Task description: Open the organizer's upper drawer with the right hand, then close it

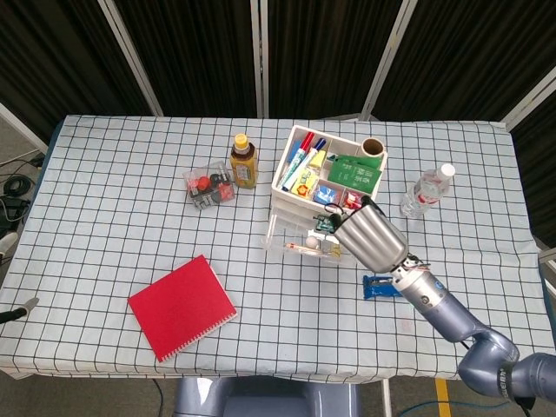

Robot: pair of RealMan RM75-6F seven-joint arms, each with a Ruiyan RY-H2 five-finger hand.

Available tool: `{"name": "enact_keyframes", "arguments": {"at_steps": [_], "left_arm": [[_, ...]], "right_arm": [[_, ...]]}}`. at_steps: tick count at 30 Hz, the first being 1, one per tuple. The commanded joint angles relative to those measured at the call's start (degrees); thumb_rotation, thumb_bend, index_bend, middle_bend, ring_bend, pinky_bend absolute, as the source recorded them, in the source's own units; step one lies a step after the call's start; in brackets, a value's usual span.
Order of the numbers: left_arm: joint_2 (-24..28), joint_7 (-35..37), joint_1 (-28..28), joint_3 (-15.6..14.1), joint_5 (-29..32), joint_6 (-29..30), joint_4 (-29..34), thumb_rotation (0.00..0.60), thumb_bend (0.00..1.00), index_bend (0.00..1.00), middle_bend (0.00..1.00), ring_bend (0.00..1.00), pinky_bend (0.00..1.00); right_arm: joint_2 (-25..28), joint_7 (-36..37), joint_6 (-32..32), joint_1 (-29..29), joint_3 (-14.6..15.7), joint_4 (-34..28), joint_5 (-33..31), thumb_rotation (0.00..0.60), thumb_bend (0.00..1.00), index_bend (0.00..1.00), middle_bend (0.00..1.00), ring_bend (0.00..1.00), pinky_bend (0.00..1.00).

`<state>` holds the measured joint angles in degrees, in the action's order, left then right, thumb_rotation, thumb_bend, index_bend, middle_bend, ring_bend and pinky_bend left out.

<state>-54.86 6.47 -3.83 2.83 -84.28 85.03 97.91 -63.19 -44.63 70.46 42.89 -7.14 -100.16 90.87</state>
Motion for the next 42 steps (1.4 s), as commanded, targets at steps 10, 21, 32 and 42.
{"name": "enact_keyframes", "arguments": {"at_steps": [10, 21, 32, 42], "left_arm": [[0.15, 0.06, 0.34, -0.43, -1.37, 0.84, 0.27, 0.600, 0.16, 0.00, 0.00, 0.00, 0.00], [-0.28, -1.53, 0.12, -0.67, -1.61, 0.42, 0.73, 0.600, 0.16, 0.00, 0.00, 0.00, 0.00], [-0.91, -3.74, 0.42, -1.32, -1.41, 0.08, 1.51, 0.600, 0.16, 0.00, 0.00, 0.00, 0.00], [-2.92, -4.68, 1.05, -1.46, -2.02, 1.51, 0.15, 0.600, 0.16, 0.00, 0.00, 0.00, 0.00]], "right_arm": [[7.58, 2.82, 6.01, -8.25, 2.04, -1.06, -0.99, 0.600, 0.24, 0.61, 1.00, 1.00, 0.79], [8.45, 12.19, 9.42, -14.74, 3.86, 5.72, -2.77, 0.600, 0.21, 0.58, 1.00, 1.00, 0.78], [3.90, 20.45, 16.19, -20.95, 3.40, 14.09, -3.89, 0.600, 0.17, 0.44, 0.98, 0.92, 0.69], [-3.46, 34.32, 28.75, -28.30, 3.88, 21.32, 0.95, 0.600, 0.16, 0.27, 0.45, 0.45, 0.32]]}}
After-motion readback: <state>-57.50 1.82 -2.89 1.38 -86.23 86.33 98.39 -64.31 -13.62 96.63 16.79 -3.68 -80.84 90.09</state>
